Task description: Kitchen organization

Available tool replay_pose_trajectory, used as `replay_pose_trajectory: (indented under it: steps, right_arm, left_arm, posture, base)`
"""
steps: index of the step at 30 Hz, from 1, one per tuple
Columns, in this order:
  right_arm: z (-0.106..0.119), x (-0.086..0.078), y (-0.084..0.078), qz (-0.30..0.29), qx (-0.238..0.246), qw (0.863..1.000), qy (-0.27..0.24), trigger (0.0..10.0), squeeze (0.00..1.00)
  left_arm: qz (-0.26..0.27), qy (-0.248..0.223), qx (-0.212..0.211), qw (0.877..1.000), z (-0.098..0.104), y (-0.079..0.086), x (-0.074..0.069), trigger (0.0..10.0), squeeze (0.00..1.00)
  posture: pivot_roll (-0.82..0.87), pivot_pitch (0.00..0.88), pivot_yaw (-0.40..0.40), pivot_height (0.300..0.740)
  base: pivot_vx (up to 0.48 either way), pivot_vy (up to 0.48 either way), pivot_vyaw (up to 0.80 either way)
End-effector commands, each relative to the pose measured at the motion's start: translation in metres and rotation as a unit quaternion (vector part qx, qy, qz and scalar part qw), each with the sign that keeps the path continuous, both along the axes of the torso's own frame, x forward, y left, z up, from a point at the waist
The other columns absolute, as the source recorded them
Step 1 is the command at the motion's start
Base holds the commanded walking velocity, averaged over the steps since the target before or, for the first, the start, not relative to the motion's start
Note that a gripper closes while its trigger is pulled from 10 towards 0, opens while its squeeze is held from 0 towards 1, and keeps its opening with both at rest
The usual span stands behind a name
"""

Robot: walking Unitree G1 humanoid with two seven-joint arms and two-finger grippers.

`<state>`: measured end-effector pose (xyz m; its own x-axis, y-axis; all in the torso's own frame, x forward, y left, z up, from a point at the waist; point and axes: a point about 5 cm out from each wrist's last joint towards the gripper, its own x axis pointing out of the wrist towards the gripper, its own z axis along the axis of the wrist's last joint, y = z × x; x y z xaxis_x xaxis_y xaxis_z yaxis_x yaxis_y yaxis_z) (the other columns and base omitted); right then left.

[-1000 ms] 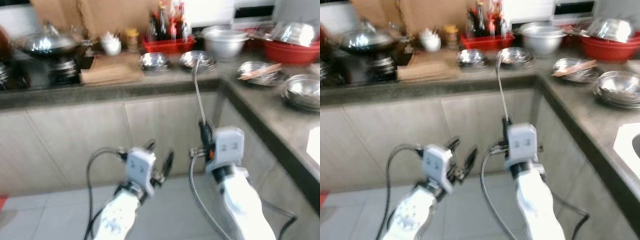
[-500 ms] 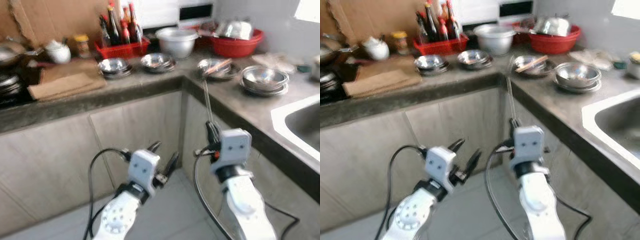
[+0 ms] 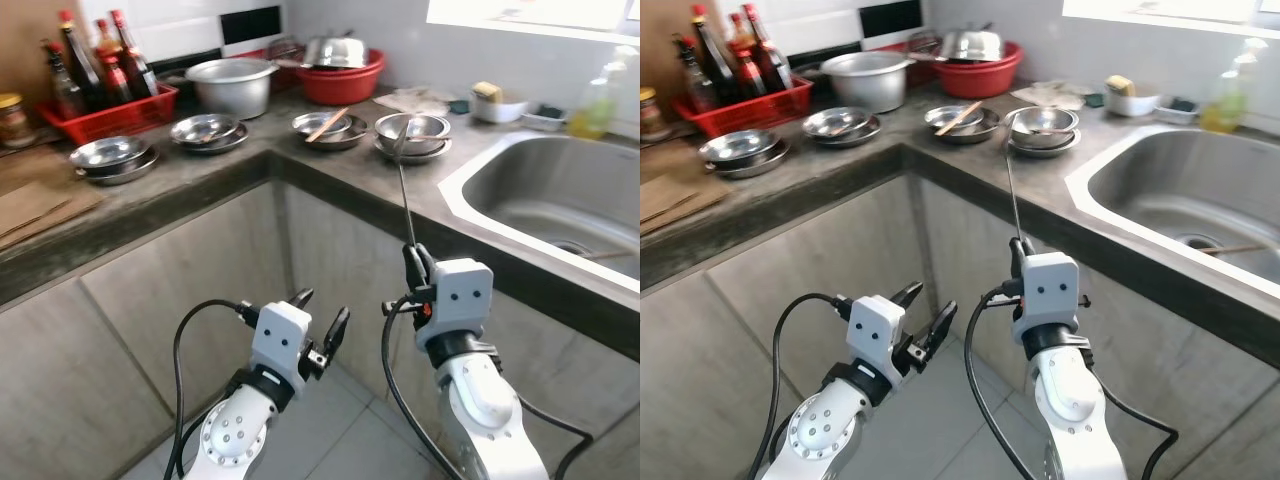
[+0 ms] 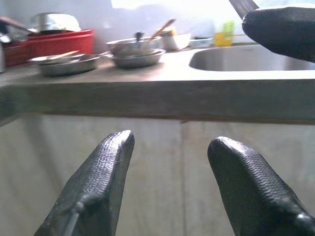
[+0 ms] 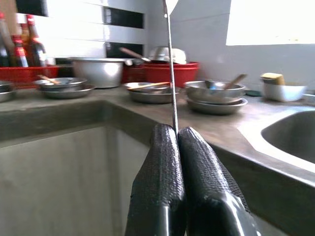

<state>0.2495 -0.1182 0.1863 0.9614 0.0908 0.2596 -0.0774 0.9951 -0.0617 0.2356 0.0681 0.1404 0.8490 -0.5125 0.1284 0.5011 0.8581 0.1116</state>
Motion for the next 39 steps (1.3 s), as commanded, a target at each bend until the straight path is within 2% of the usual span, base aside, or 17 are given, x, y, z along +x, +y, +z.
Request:
replay_pose_trajectory:
  steps: [1,6,23,28,39]
  right_arm:
    - [0.0027,0.0003,-0.0028,-0.006,0.002,1.0,-0.004,10.0,0.0]
    - [0.0027,0.0005,-0.0026,-0.007,0.003,1.0,-0.004,10.0,0.0]
    - [0.0015,0.0006,-0.002,-0.008,0.003,1.0,-0.002,10.0,0.0]
    - [0.0013,0.001,-0.0023,-0.009,0.004,1.0,-0.002,10.0,0.0]
    - [0.0017,0.0007,-0.0014,-0.007,0.0,1.0,-0.004,10.0,0.0]
  left_arm:
    - [-0.009,0.003,0.004,1.0,0.0006,-0.0044,-0.0007,10.0,0.0]
    - [-0.008,0.004,0.004,1.0,0.0002,-0.0043,-0.001,10.0,0.0]
    - [-0.01,0.007,0.003,1.0,0.0,-0.004,-0.0016,10.0,0.0]
    - [-0.01,0.007,0.003,1.0,-0.0002,-0.0042,-0.0014,10.0,0.0]
    - [-0.006,0.004,0.009,1.0,0.0009,-0.0041,-0.0008,10.0,0.0]
  posture:
    - [0.09,0.046,0.038,0.74]
    - [0.1,0.046,0.035,0.74]
    - [0.09,0.049,0.042,0.74]
    - [0.09,0.051,0.042,0.74]
    - [0.1,0.049,0.038,0.74]
  base:
    - [0.0,0.476,-0.8]
    - [0.0,0.473,-0.8]
    - [0.0,0.0,-0.8]
    - [0.0,0.472,-0.8]
    - [0.0,0.0,-0.8]
